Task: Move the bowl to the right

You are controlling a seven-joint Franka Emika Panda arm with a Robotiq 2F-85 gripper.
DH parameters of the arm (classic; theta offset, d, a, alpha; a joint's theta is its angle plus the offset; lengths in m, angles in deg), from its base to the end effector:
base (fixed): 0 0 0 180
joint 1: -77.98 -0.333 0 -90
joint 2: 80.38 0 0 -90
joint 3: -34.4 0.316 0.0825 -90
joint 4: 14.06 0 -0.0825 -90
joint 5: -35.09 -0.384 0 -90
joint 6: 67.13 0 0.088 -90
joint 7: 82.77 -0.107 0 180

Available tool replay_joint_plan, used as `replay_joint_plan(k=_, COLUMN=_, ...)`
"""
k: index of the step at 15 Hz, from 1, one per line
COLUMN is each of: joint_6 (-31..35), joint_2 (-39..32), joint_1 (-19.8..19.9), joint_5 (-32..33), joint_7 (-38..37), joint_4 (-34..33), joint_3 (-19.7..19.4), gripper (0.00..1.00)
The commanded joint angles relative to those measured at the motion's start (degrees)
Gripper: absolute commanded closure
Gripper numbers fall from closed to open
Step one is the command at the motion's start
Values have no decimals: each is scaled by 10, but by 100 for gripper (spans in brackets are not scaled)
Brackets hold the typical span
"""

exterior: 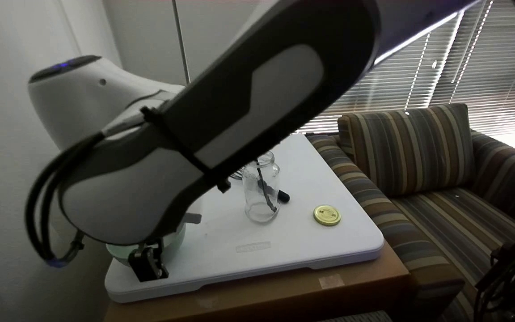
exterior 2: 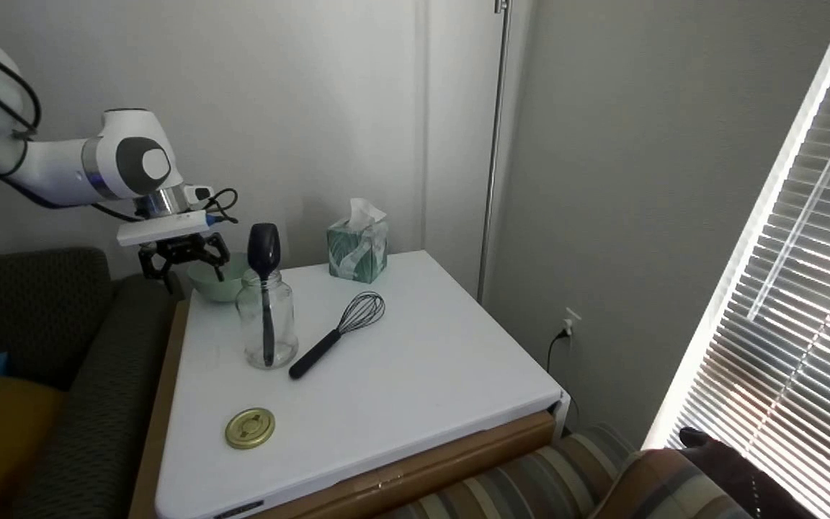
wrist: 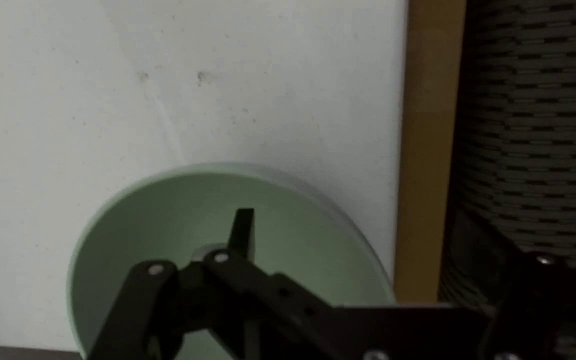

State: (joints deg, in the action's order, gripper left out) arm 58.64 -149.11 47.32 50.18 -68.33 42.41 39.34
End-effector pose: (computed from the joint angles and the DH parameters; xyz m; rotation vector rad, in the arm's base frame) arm 0.6500 0.4235 0.1126 2.6634 1.4048 0.0574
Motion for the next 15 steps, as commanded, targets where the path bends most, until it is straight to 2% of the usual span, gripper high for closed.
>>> replay_joint_plan(k=1, joint_6=11, joint_2=-39, joint_1=5, joint_5=10, joint_7=7, joint_4=-28, joint_3=-18, gripper=0)
replay_joint_plan(k=5, joint_6=22, joint_2=-72, joint_1=12, joint_5=0, joint_7=16, joint_4=-61, joint_3=-17, gripper=0)
replay_joint_plan(k=6, joint_6=21, joint_2=-78, joint_1=12, joint_5=0, joint_7=18, joint_4=-69, joint_3=-16, gripper=25)
replay_joint_plan(k=7, joint_6=17, joint_2=-84, joint_1=12, joint_5=-1, joint_7=19, joint_4=-79, joint_3=-15, gripper=27)
replay_joint_plan(k=15, joint_6=-4, joint_2=-96, joint_1=4, joint_5=4, joint_7=21, joint_4=-116, joint_3=-22, gripper=84)
